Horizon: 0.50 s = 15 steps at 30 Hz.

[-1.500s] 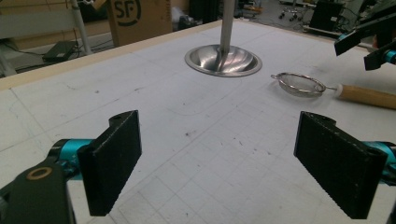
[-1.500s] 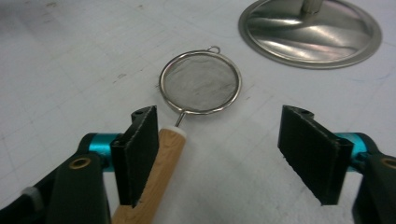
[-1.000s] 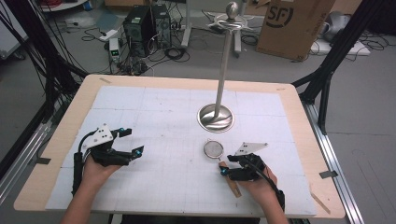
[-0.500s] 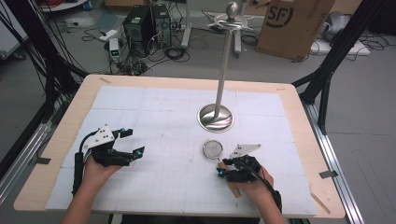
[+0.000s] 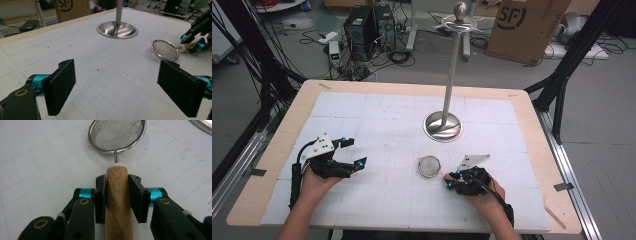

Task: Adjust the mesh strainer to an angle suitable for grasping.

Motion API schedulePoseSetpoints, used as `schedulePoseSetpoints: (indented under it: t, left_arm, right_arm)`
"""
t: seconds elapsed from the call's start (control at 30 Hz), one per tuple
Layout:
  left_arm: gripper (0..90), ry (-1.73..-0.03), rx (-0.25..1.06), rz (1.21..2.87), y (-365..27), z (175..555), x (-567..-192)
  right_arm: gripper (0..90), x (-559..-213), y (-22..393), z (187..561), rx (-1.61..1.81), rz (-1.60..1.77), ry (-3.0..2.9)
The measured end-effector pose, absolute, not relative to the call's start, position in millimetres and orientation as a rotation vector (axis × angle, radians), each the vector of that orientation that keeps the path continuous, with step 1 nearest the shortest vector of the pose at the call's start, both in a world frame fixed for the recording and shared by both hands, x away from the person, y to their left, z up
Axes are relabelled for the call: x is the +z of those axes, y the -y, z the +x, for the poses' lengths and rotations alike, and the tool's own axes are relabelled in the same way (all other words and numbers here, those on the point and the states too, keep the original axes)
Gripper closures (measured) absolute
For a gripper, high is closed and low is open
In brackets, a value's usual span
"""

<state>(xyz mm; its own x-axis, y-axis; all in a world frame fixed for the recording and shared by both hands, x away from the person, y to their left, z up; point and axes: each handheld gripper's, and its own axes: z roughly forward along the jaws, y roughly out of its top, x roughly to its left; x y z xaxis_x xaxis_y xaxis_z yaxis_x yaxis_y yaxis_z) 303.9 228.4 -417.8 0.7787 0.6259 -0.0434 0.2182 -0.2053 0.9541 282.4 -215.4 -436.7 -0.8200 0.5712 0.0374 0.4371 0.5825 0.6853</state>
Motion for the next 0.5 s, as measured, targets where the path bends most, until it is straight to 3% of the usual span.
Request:
schedulePoseSetpoints:
  t: [0.13,0.23,0.37,0.5]
  left_arm:
    - [15.7,-0.655,0.424,1.778,-228.3,304.1,-417.8]
    - [15.7,-0.655,0.424,1.778,-228.3,304.1,-417.8]
    - [15.7,-0.657,0.426,1.778,-228.2,304.1,-418.0]
    - [15.7,-0.659,0.424,1.780,-227.8,304.4,-418.5]
  right_arm:
    - [58.8,-437.8,217.4,283.7,1.044,0.861,-2.607]
    - [58.7,-437.8,217.5,283.6,1.043,0.865,-2.607]
    - [66.6,-437.5,215.4,281.9,1.027,0.832,-2.622]
    - [67.4,-437.0,212.1,281.5,1.005,0.815,-2.607]
